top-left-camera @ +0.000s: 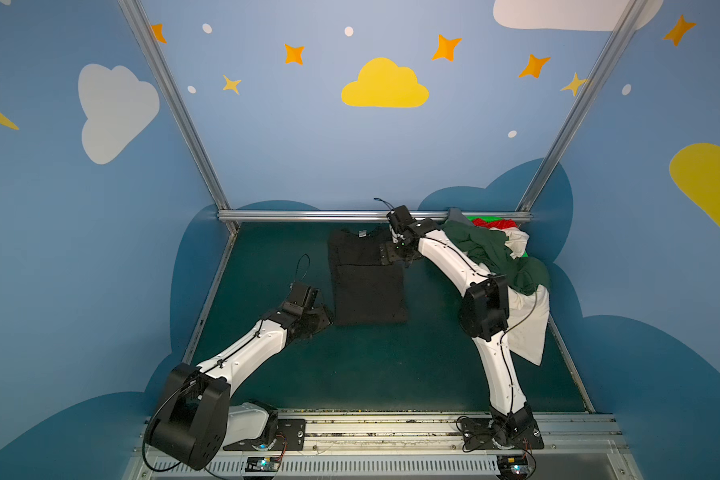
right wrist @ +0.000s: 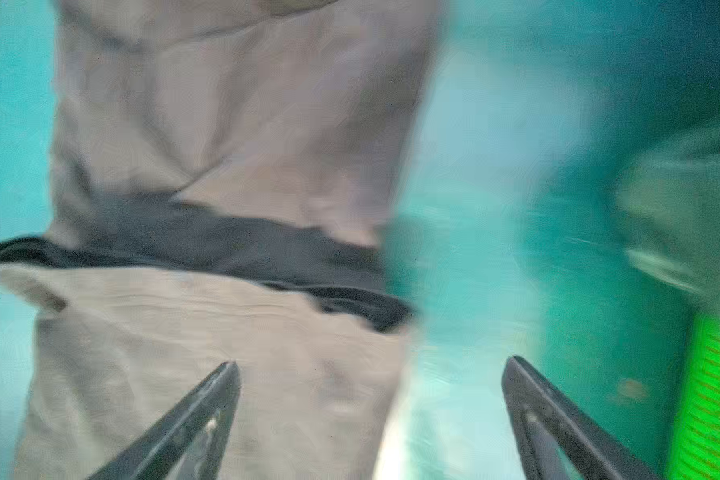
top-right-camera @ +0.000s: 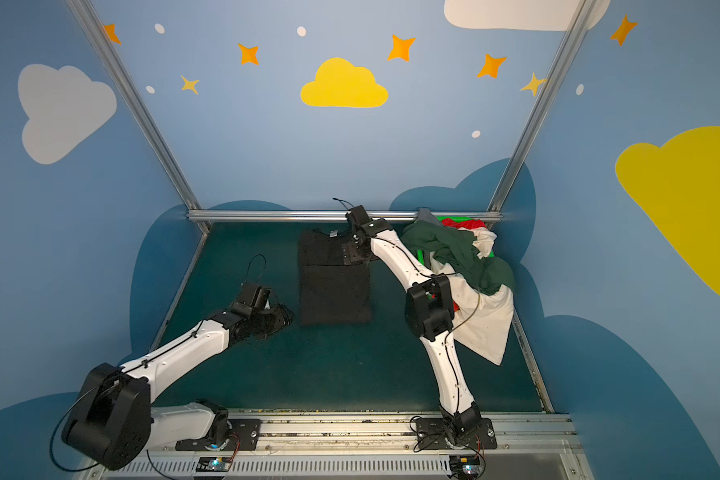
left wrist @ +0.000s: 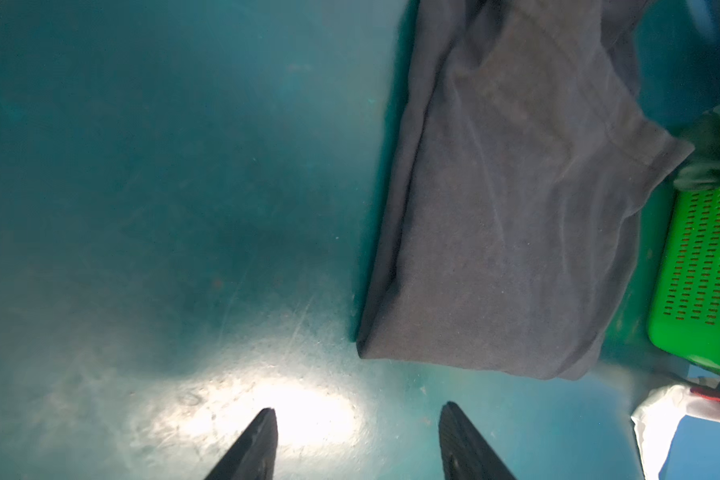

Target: Fold and stack the t-shirts

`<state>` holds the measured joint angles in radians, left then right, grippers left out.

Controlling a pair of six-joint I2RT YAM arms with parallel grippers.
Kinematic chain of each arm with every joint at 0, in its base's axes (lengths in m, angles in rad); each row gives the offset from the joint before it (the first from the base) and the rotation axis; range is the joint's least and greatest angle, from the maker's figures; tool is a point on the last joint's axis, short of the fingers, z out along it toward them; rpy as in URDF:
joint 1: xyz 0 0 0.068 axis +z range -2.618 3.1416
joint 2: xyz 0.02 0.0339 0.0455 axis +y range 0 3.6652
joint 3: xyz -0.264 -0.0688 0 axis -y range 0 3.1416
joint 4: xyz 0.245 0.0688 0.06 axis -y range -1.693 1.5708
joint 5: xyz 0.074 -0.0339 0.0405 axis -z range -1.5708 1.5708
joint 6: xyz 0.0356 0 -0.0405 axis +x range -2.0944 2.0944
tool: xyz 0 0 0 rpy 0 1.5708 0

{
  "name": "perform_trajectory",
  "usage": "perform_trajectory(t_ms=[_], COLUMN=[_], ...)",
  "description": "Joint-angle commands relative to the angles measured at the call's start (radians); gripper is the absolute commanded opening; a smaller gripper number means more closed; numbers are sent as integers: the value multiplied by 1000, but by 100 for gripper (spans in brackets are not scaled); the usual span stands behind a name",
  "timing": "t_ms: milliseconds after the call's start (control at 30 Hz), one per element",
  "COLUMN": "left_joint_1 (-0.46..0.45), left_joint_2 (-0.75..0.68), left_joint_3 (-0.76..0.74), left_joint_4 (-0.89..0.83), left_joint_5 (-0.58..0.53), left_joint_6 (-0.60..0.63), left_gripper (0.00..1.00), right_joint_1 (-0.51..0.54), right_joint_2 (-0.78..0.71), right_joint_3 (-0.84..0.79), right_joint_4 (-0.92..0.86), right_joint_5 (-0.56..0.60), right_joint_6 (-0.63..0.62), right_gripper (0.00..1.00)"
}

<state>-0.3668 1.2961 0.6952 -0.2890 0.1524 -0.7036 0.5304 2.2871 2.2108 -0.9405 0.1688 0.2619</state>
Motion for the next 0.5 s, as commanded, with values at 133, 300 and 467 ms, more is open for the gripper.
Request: perform_trajectory(t_ms=[133,300,467], left_joint_1=[-25,-38,-59], left_joint_2=[109,206,254], left_joint_3=[17,24,42], left_joint_4=[80,167,190], left_joint_5=[29,91,83], left_joint_6=[-16,-60,-82], left_gripper=[64,64,64], right_joint_1=[-21,-24,-30], right_joint_2=[-250,-426,-554], right_joint_3=[-391,-748,-969], right_joint_4=[83,235,339], right_joint_5=[-109,-275,-360], right_joint_6=[85,168,232], right_gripper=[97,96,94])
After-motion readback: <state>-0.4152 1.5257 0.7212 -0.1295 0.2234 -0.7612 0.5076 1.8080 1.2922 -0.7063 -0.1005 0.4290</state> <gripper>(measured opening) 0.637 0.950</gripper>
